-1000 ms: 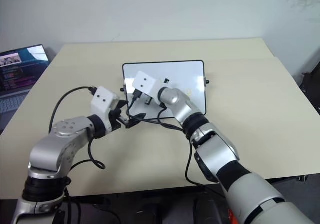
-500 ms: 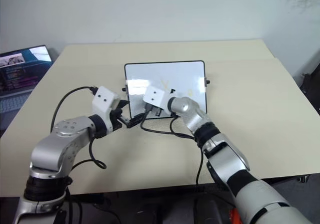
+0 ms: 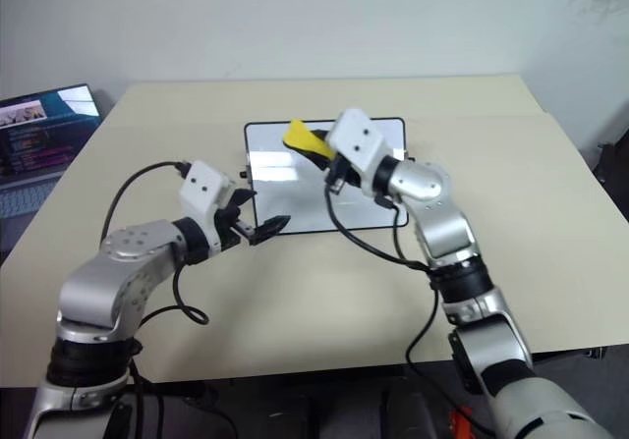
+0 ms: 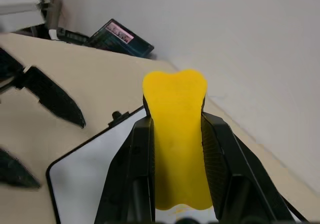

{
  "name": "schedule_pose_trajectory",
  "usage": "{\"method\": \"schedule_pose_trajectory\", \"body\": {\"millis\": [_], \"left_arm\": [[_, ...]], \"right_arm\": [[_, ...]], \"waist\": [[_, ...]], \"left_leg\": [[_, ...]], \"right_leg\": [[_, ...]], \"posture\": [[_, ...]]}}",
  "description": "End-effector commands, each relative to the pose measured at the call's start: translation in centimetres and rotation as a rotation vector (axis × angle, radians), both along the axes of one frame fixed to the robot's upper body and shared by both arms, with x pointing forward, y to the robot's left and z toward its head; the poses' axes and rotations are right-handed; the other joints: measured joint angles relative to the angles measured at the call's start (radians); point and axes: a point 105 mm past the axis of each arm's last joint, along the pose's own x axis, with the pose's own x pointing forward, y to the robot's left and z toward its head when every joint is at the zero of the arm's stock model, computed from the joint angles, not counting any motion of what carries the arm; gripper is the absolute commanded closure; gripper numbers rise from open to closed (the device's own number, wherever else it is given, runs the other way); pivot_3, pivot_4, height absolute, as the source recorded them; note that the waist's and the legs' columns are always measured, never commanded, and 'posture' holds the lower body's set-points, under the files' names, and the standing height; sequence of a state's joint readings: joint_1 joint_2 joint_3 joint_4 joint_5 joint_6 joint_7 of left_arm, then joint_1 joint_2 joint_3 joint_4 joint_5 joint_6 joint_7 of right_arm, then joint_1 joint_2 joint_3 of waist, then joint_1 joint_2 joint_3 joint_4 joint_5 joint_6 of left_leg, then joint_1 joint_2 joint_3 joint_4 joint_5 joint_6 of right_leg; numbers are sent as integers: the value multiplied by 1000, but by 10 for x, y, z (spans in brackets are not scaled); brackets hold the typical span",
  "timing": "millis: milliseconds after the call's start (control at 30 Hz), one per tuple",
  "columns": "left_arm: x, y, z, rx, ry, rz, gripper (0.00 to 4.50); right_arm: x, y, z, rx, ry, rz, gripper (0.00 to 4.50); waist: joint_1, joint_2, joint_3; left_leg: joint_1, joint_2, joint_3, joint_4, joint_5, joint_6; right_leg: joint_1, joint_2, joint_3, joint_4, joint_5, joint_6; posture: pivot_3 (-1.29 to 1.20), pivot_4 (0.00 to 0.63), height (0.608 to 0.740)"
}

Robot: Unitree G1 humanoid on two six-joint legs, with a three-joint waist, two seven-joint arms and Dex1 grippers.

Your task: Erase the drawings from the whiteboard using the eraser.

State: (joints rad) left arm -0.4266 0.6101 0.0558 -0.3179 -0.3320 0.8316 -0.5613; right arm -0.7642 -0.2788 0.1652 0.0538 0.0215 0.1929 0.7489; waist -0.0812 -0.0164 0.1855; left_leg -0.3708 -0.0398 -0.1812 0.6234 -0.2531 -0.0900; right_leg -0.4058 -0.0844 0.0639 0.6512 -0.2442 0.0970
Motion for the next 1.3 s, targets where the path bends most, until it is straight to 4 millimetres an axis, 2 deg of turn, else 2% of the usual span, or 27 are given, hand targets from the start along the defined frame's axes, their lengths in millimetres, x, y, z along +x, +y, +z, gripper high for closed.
{"method": "schedule_pose_trajectory", "body": {"millis": [33, 167, 233, 367, 467, 700, 933, 1133, 1300], "left_arm": [[1, 8, 25, 18, -89, -3, 0], [2, 13, 30, 48, -98, -18, 0], [1, 13, 36, 69, -107, -47, 0], [0, 11, 40, 97, -103, -98, 0], [-1, 10, 37, 112, -87, -118, 0], [-2, 10, 35, 129, -73, -131, 0], [-5, 10, 37, 141, -78, -130, 0], [-4, 9, 37, 139, -87, -123, 0], [6, 10, 51, 121, -168, -75, 0]], "right_arm": [[-5, -41, 10, 1, -21, -65, 3535], [0, -78, 1, -94, -18, -174, 3535], [1, -102, -9, -192, -11, -233, 3535], [-1, -127, -27, -389, 0, -259, 3535], [-1, -130, -31, -475, 0, -248, 3535], [7, -137, -23, -555, -36, -273, 3535], [12, -135, -13, -544, -53, -269, 3536], [16, -131, -5, -464, -52, -275, 3536], [19, -129, -6, -445, -50, -285, 3536]], "waist": [[4, 0, 0], [8, 0, 0], [10, 0, 0], [10, -1, 1], [7, -1, 1], [10, -1, 1], [11, -1, 1], [11, -1, 1], [16, -1, 1]], "left_leg": [[-2, 0, 0, 0, 0, 0], [-6, -1, 0, 2, 0, 0], [-6, 0, 0, 1, 0, 0], [-8, -1, 1, 2, 0, 1], [-8, 0, 2, 2, 0, 1], [-9, 0, 2, 3, 0, 1], [-9, 0, 2, 3, 0, 1], [-9, 0, 2, 3, 0, 1], [-9, -1, 2, 3, 0, 1]], "right_leg": [[0, 0, -1, -2, 0, 0], [-2, -1, -1, -6, 1, 2], [-2, -1, -1, -5, 1, 2], [-3, -2, -1, -6, 1, 2], [-3, -2, -1, -6, 1, 2], [-3, -2, -1, -6, 1, 2], [-3, -2, -1, -6, 1, 2], [-3, -2, -1, -6, 1, 2], [-3, -2, -1, -6, 1, 2]], "posture": [[0, 150, 740], [0, 150, 740], [0, 150, 740], [0, 150, 740], [0, 150, 740], [0, 150, 740], [0, 150, 740], [0, 150, 740], [0, 150, 740]]}}
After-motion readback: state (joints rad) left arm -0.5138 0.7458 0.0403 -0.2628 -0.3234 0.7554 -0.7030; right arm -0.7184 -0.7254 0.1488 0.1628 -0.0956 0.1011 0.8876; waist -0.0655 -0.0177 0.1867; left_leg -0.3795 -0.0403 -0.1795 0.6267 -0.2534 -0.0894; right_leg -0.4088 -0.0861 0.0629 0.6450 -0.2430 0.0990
